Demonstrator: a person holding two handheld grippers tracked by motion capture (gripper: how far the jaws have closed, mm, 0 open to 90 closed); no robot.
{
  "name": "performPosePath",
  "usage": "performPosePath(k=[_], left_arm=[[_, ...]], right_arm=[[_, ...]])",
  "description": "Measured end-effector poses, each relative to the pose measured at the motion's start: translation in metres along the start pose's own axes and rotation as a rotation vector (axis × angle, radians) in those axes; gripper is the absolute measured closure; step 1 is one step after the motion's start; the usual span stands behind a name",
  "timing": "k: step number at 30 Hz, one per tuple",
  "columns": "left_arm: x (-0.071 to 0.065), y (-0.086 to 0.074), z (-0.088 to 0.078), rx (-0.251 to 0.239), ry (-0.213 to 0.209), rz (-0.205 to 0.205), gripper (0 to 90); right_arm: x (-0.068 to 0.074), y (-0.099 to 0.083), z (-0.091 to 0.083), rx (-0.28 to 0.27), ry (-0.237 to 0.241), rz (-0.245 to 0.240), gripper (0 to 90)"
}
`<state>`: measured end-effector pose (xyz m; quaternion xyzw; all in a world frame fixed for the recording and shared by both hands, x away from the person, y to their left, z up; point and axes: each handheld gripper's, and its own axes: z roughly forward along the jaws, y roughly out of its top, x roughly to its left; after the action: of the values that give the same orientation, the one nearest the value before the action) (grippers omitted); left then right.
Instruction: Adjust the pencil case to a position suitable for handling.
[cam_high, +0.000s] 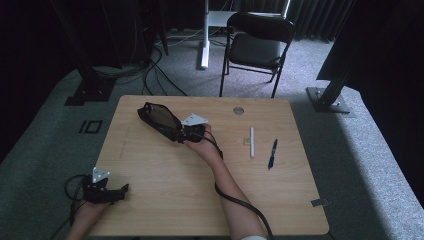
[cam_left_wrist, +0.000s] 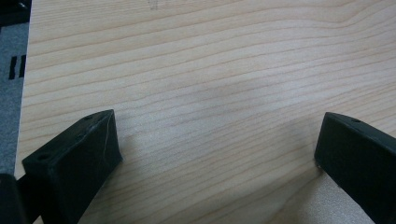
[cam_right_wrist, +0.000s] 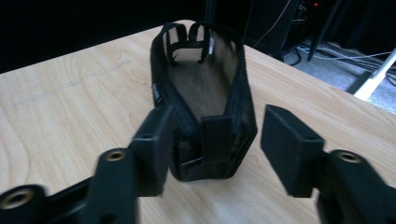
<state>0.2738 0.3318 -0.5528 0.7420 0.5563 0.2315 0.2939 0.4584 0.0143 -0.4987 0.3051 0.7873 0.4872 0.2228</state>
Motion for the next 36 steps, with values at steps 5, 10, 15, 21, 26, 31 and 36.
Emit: performPosePath(k=[5,10,15,21,26,31,36], left_arm=[[0.000,0.000,0.000,0.000,0.000,0.000,0.4],[0.000,0.000,0.000,0.001,0.000,0.001,0.4],[0.000,0.000,0.000,0.001,0.000,0.001,0.4],[0.000,0.000,0.000,0.000,0.000,0.000,0.4],[0.000,0.000,0.000,0.000,0.000,0.000,0.3],[0.000,0.000,0.000,0.000,0.000,0.000,0.3],[0.000,0.000,0.000,0.000,0.000,0.000,0.3]], right_arm=[[-0.002,0.001,0.006,0.032,-0.011,0.006,51.2],[-0.002,-0.003,0.012,0.027,-0.013,0.003,53.9],[-0.002,-0.003,0.017,0.052,-0.027,0.000,56.3],[-0.003,-0.002,0.022,0.079,-0.027,0.014,61.1],[-0.001,-0.002,0.025,0.092,-0.020,0.019,72.3],[0.000,-0.003,0.024,0.095,-0.026,0.042,73.1],[0.001,-0.004,0.020,0.104,-0.013,0.035,73.2]])
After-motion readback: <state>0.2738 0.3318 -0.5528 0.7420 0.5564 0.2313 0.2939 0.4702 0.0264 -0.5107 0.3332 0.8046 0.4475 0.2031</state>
